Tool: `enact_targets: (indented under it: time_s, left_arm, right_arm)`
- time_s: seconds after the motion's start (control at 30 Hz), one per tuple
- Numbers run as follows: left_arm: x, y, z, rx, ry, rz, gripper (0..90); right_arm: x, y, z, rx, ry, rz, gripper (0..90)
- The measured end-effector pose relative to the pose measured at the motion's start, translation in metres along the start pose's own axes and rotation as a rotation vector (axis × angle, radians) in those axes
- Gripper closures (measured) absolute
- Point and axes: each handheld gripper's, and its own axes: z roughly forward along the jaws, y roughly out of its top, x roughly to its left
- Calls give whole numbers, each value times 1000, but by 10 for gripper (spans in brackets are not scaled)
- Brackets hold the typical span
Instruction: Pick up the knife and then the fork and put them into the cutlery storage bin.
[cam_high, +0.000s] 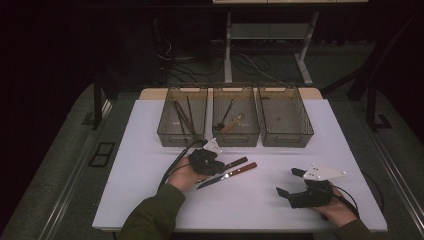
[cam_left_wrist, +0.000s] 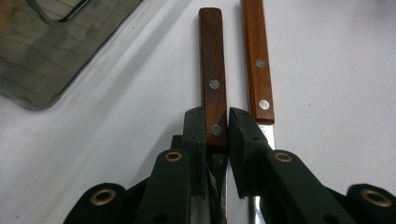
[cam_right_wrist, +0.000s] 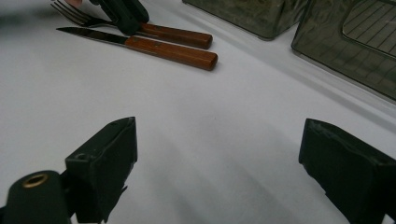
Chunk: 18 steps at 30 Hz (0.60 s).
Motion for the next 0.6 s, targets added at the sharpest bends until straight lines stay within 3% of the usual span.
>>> enact_targets:
  time_s: [0.03,0.07,0.17,0.23,0.6]
  left_arm:
    - [-1,0,0,-1,-5,-10,769]
    - [2,0,0,0,-10,8,769]
    - [4,0,0,-11,-42,-26,770]
    - [7,2,0,3,-46,-6,771]
    - [8,6,-9,-24,-60,-31,771]
  right_arm:
    - [0,0,0,-1,1,-2,117]
    - [0,0,0,-2,3,-1,117]
    - [0,0,0,-4,5,-1,117]
    - [0,0,0,-3,5,0,117]
    - [-2,1,0,-10,14,18,117]
